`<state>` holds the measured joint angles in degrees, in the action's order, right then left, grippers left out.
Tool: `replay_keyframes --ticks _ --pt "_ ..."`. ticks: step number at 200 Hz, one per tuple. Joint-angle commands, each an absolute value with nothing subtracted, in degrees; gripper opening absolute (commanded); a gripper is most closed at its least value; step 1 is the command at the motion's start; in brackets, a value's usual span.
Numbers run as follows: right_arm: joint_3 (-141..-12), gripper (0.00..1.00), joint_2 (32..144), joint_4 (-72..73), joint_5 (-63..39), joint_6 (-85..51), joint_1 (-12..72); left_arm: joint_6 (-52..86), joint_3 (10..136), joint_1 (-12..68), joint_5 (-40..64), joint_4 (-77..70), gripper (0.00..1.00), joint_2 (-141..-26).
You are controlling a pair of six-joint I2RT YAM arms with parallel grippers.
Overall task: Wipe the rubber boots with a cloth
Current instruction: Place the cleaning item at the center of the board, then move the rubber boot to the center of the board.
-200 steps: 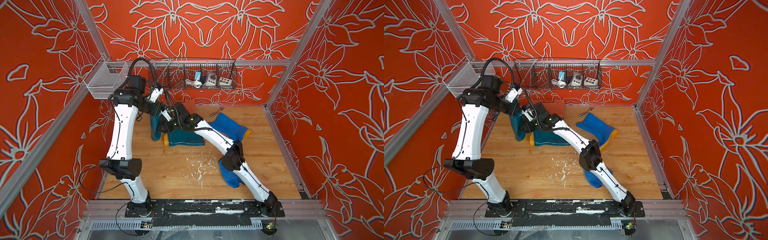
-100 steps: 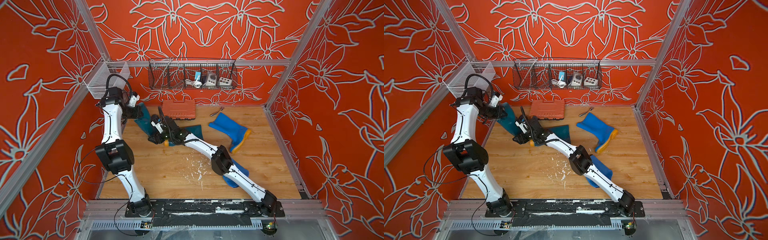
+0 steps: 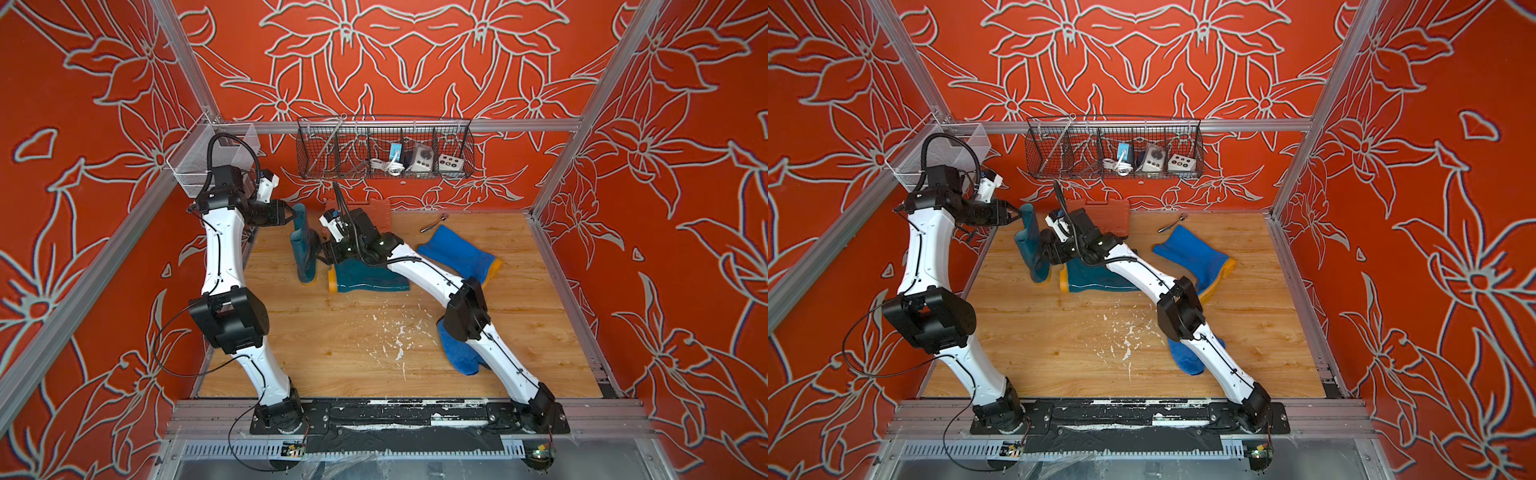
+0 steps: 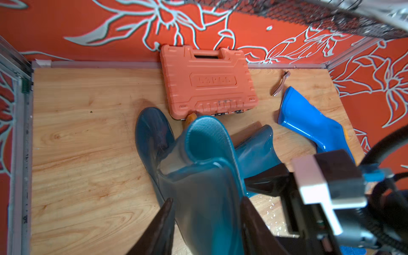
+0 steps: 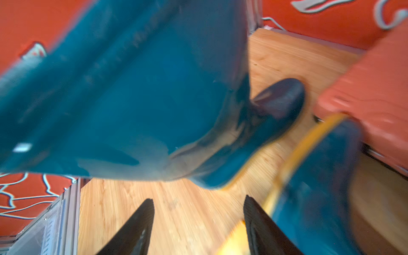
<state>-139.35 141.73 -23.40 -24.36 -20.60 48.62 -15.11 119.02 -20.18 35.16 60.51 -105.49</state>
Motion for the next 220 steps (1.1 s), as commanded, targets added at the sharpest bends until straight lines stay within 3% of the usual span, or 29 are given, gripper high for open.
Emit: replay_keyframes --ticks 1,35,94,142,183,220 --pt "-128.6 0.66 136.7 -27.58 -21.78 -19.84 45.43 -13.77 117.82 -20.23 35.31 59.22 0.48 -100.97" --pt "-112.15 0.67 127.95 -27.84 -18.89 -21.72 40.21 -10.99 116.37 -20.26 31.07 58.29 0.51 -97.65" --pt "-104.06 0.7 123.58 -36.87 -13.21 -8.93 37.81 -6.53 113.67 -19.38 32.47 56.84 0.51 -90.44" --pt "-104.12 0.74 125.08 -38.36 3.62 13.78 48.03 2.1 103.31 -15.77 35.2 50.98 0.53 -82.47" --pt "-104.52 0.76 127.99 -33.44 2.92 15.67 50.84 13.15 95.91 -15.83 36.68 47.59 0.53 -79.95" --pt "-112.12 0.75 135.29 -36.29 9.69 15.37 51.06 20.51 86.11 -15.83 40.12 39.88 0.54 -75.38"
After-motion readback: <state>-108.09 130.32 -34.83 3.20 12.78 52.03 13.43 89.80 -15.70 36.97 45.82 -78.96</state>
